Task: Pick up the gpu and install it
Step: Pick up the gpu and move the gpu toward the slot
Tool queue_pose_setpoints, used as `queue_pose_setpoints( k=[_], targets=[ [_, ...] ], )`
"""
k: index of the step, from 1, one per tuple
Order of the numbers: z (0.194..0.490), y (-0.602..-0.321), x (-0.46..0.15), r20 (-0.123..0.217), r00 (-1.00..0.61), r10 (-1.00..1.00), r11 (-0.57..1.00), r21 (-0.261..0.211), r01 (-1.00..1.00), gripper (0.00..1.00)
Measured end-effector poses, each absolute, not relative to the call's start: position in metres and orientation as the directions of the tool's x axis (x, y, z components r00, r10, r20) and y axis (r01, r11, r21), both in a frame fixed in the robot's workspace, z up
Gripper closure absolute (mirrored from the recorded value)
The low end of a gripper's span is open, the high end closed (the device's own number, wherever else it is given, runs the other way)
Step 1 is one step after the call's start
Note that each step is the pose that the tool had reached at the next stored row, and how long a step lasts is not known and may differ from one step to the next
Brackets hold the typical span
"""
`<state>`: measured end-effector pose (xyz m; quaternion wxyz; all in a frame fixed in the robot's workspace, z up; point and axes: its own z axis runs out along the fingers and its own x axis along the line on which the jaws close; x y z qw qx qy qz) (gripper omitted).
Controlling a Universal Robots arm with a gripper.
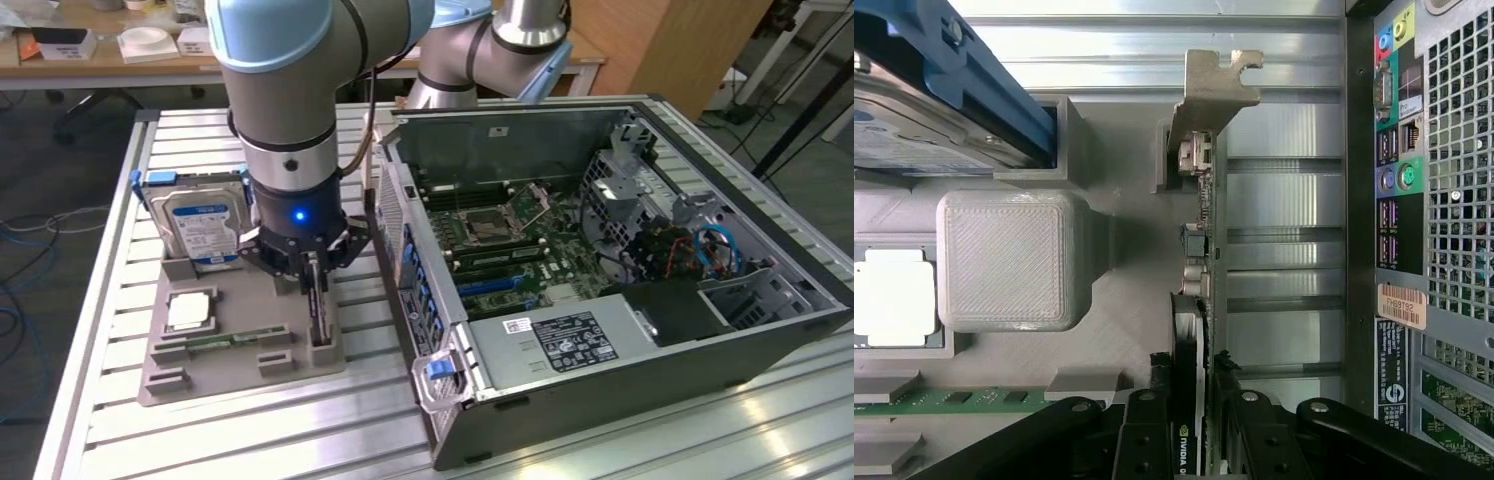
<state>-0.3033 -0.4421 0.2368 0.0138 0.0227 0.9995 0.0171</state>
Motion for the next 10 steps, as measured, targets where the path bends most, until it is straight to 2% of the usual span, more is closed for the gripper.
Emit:
queue_pose_setpoints(
  k=[10],
  targets=[
    [0.2368,-0.4421,-0.3033,-0.027,-0.999,0.046,0.998,0.035,0.045,0.74]
  ],
)
